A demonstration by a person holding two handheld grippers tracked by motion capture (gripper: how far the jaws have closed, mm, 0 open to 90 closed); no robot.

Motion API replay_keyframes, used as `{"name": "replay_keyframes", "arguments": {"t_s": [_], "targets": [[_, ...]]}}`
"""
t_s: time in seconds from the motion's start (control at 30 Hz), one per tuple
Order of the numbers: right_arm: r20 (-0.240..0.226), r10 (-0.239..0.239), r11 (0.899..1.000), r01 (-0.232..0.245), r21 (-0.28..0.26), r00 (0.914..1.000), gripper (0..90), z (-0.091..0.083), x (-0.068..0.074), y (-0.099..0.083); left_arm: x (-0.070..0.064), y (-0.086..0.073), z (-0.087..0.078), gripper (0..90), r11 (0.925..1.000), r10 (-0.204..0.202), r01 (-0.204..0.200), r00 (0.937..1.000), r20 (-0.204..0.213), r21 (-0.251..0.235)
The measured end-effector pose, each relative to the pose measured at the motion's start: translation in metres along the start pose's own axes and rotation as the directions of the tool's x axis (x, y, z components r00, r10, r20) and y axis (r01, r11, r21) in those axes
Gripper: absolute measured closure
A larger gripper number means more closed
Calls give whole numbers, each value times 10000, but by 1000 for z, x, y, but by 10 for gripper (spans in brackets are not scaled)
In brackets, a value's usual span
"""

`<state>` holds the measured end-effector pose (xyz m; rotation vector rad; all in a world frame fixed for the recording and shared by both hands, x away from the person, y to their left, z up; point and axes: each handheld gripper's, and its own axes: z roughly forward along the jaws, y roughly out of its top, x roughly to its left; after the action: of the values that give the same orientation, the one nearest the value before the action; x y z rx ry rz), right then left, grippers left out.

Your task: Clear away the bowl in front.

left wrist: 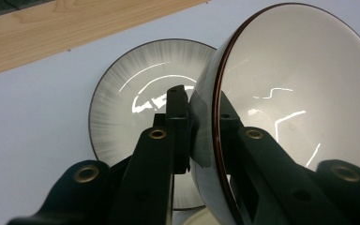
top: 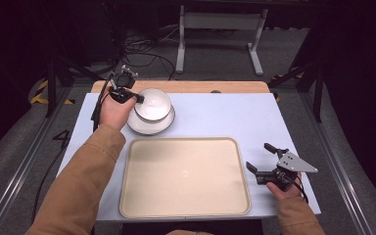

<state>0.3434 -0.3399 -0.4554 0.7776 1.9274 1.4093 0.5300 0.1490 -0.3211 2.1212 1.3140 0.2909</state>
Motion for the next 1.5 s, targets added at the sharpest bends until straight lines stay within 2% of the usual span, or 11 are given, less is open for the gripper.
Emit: {"name": "replay_keyframes", "arguments": {"t_s": [0.3, 0.67, 0.77, 0.93, 0.97, 1.0, 1.2, 1.23, 1.27, 1.43, 1.5], "targets": [[-9, -7, 10000, 7, 0, 10000, 51, 0, 0, 0, -18, -2, -10, 825, 9976, 654, -665, 9963, 556, 174], [-20, 3, 10000, -3, 1, 10000, 51, 0, 0, 0, -47, -4, -12, 824, 9875, 1461, -1522, 9816, 1227, 415], [-28, -2, 10000, 2, 1, 10000, 51, 0, 0, 0, -58, -4, -15, 824, 9825, 1718, -1801, 9746, 1438, 471], [-42, -1, 10000, 1, -6, 10000, 51, 0, 0, 0, -74, -7, -18, 824, 9697, 2285, -2387, 9615, 1526, 521], [-42, -5, 10000, 5, -5, 10000, 51, 0, 0, 0, -74, -7, -18, 824, 9697, 2285, -2387, 9615, 1526, 521], [-41, -7, 10000, 7, -4, 10000, 51, 0, 0, 0, -80, -8, -20, 824, 9658, 2423, -2539, 9561, 1647, 529], [-38, -19, 10000, 19, -2, 10000, 51, 0, 0, 0, -96, -11, -23, 824, 9529, 2845, -2990, 9389, 1936, 501], [-38, -19, 10000, 19, -2, 10000, 51, 0, 0, 0, -96, -11, -23, 824, 9529, 2845, -2990, 9389, 1936, 501], [-42, -19, 10000, 19, 0, 10000, 51, 0, 0, 0, -102, -12, -25, 824, 9480, 3000, -3144, 9344, 1921, 489], [-49, -22, 10000, 22, 0, 10000, 51, 0, 0, 0, -113, -15, -29, 824, 9399, 3219, -3385, 9223, 2140, 448], [-43, -31, 10000, 31, 7, 10000, 51, 0, 0, 0, -114, -15, -29, 824, 9383, 3263, -3428, 9208, 2138, 445]]}}
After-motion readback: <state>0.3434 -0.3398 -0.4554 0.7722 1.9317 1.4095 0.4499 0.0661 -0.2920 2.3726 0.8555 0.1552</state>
